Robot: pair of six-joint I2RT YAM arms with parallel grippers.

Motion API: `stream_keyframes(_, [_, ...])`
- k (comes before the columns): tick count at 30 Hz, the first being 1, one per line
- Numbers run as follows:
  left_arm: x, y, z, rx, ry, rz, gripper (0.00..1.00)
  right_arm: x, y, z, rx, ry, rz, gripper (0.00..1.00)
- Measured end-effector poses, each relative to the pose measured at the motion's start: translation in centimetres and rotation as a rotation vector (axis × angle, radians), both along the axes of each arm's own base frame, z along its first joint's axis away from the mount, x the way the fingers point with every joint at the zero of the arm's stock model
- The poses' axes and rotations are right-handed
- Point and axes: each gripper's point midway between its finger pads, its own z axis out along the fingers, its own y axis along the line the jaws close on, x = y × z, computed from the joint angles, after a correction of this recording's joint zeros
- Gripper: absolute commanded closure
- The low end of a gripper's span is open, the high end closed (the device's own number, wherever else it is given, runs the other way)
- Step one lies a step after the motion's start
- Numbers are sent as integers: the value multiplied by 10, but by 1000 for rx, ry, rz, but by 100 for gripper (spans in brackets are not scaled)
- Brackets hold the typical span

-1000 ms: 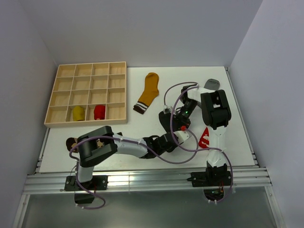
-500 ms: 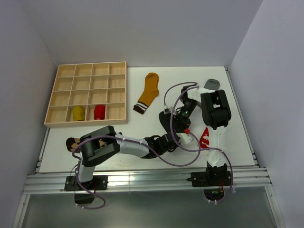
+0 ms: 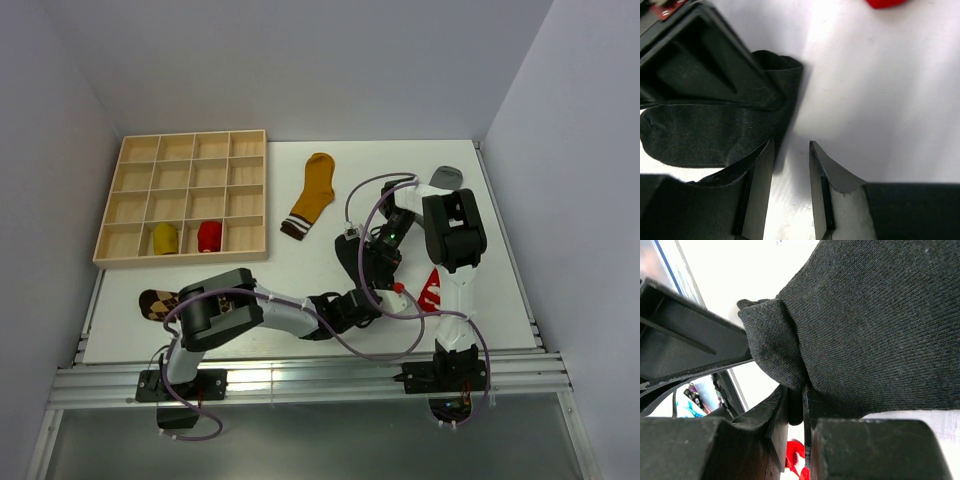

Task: Roll the socks
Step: Roll the sock at the center of the board.

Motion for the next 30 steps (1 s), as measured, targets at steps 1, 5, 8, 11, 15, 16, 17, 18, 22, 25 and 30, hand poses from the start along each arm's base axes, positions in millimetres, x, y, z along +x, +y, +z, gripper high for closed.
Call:
stream_keyframes(1, [3, 1, 0, -4, 7, 4, 61, 0, 0, 0, 0, 0, 0, 100])
stream_keyframes(5, [13, 4, -1, -21, 37, 17, 69, 0, 0, 0, -3, 1, -2, 100])
stream_keyframes(8, [15, 3, -2, -21, 61, 12, 80, 0, 0, 0, -4, 1, -4, 100])
stream_keyframes(11, [16, 0, -1, -30, 90, 7, 89, 0, -1, 0, -7, 2, -2, 100])
stream_keyframes(15, [15, -1, -4, -32, 156, -9, 95, 0, -1, 0, -10, 3, -3, 99])
stream_keyframes(16, [14, -2, -6, -33, 183, -15, 97, 0, -1, 0, -11, 4, -4, 97])
stream_keyframes(17, [13, -3, -6, -38, 202, -21, 98, 0, -1, 0, -12, 5, -5, 94])
stream_keyframes(18, [13, -5, -6, -43, 228, -25, 99, 0, -1, 0, -12, 5, -7, 92])
stream_keyframes(22, [12, -7, -7, -85, 359, -34, 100, 1, -1, 1, -11, 5, -24, 76])
stream_keyframes(25, [14, -5, -7, -135, 480, -33, 100, 7, -1, 4, -1, -28, -58, 72])
stream_keyframes(30, [22, -3, -8, -196, 635, -15, 100, 29, -2, 23, 50, -159, -136, 71])
